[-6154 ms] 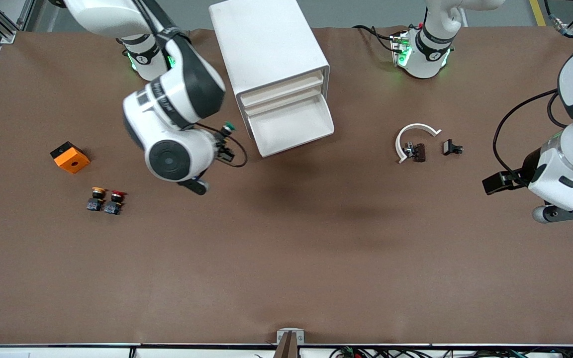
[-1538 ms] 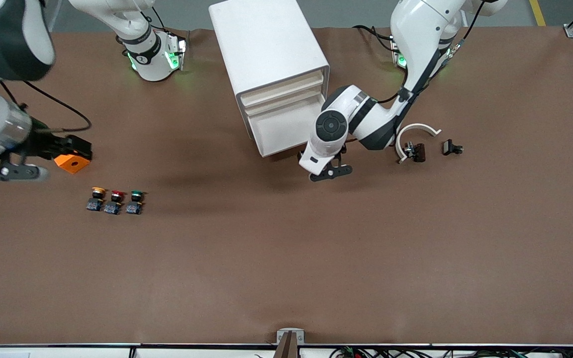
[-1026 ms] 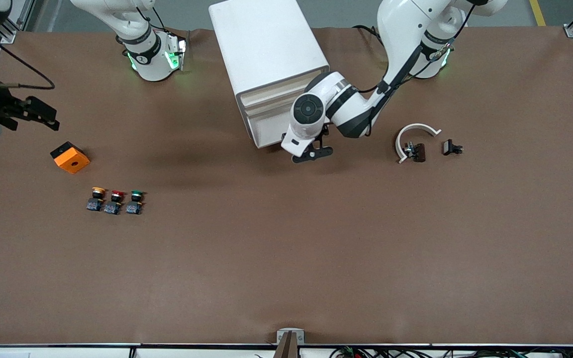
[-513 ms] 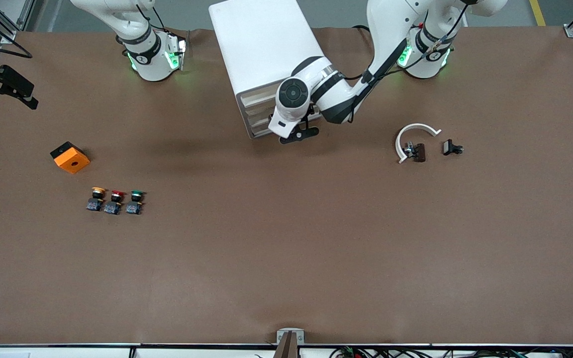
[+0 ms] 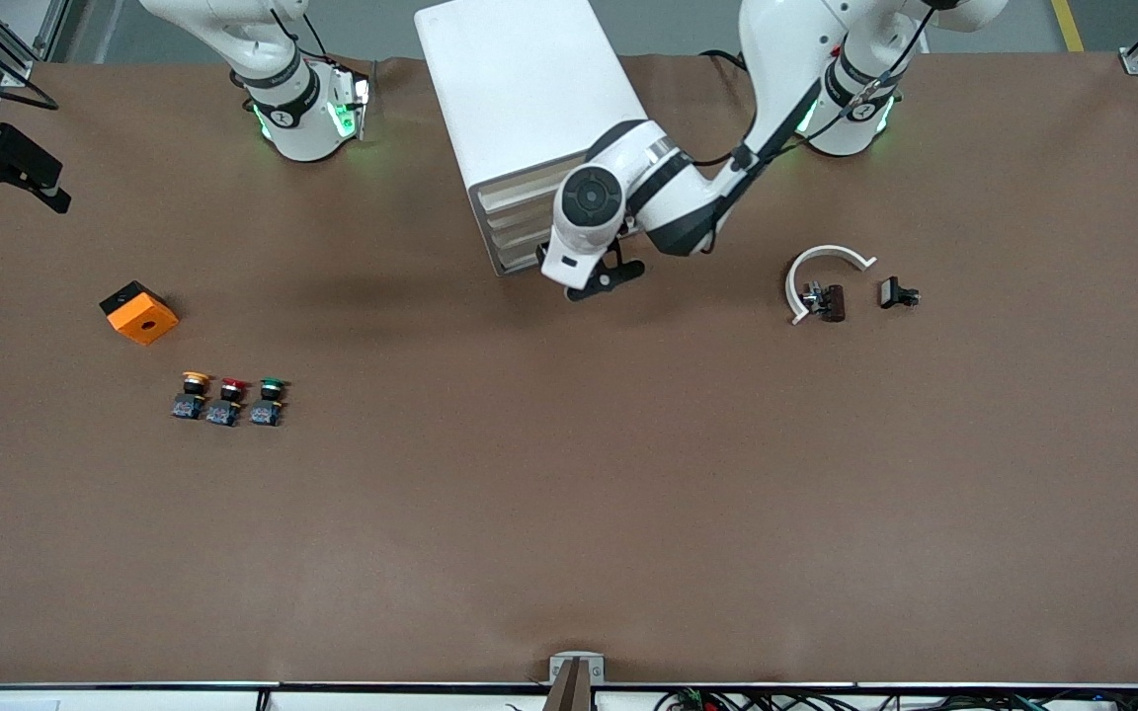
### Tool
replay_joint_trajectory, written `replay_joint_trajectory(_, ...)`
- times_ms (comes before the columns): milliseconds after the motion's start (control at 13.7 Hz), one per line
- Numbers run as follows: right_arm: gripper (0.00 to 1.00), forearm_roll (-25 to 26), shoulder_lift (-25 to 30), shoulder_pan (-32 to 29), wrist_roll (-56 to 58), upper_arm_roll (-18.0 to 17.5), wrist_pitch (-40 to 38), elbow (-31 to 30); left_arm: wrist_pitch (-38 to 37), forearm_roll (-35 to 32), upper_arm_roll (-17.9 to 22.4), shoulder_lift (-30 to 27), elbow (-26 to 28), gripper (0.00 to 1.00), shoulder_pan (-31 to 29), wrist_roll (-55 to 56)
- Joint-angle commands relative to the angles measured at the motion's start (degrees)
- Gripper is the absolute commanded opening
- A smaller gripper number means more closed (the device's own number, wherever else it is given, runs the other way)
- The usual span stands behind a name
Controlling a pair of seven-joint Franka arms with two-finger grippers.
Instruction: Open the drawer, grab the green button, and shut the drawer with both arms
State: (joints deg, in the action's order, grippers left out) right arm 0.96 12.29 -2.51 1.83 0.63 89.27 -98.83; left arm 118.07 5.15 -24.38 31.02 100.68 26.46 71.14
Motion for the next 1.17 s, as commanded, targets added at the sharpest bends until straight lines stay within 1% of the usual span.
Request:
replay_joint_trajectory(0,1.00,-0.8,-0.6,-0.8,0.5,-0.3,-2.0,1.9,-12.6,-4.4,0.1,-1.3,-8.3,1.00,-6.8,0.1)
replay_joint_trajectory(73,1.00,-0.8,-0.5,-0.8,0.5,-0.3,-2.0,1.9,-15.6,-7.7,0.1,-1.4,-10.5,1.00,-8.9,0.1)
replay_joint_trajectory(220,1.00,-0.8,-0.6,-0.7,0.5,-0.3,-2.0,2.0,-17.0,-14.0,0.1,-3.8,-12.0,1.00,-12.6,-0.4)
replay_joint_trajectory(366,1.00,-0.8,-0.7,-0.7,0.5,-0.3,-2.0,2.1,-18.1,-16.6,0.0,-6.7,-11.7,1.00,-16.7,-1.6)
replay_joint_trajectory(513,1.00,-0.7,-0.7,-0.7,0.5,-0.3,-2.0,2.1,-20.0,-19.1,0.0,-9.9,-11.8,1.00,-20.6,-7.0)
replay_joint_trajectory(733,1.00,-0.6,-0.7,-0.7,0.5,-0.3,-2.0,2.1,-20.5,-19.4,0.0,-14.6,-11.3,1.00,-25.7,-16.3)
replay_joint_trajectory(1026,1.00,-0.6,-0.7,-0.7,0.5,-0.3,-2.0,2.3,-23.2,-18.6,-0.4,-21.8,-10.6,1.00,-33.5,-34.4)
replay_joint_trajectory(1099,1.00,-0.6,-0.8,-0.7,0.5,-0.3,-2.0,2.4,-23.7,-18.3,-0.1,-23.9,-9.9,1.00,-34.4,-39.5)
